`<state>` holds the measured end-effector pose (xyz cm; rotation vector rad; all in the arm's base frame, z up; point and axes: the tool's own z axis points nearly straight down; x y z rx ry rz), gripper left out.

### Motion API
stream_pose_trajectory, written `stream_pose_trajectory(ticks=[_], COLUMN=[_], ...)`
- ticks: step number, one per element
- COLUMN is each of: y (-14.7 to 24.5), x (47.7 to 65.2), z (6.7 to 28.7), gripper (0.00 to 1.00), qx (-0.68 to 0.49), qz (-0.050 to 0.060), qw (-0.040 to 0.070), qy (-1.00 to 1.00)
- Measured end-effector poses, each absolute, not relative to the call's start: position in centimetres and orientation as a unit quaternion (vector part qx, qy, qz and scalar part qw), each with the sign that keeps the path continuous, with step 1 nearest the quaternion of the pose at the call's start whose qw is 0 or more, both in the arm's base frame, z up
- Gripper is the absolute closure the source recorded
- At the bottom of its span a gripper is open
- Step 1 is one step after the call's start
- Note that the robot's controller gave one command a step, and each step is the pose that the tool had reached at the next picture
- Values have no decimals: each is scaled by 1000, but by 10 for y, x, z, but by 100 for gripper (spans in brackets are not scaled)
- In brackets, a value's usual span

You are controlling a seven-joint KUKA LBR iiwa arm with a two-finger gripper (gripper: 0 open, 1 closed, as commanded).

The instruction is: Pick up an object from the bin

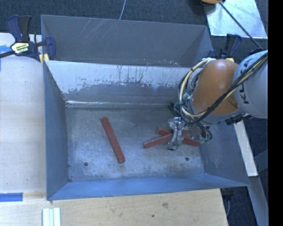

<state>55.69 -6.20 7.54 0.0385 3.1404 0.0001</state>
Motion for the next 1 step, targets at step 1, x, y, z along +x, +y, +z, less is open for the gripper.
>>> stream_pose_trajectory(ticks=[1], y=[-62], x=[555], z=[97], gripper=[100], qx=[12], qz=[0], qw=[-3], qy=[1000])
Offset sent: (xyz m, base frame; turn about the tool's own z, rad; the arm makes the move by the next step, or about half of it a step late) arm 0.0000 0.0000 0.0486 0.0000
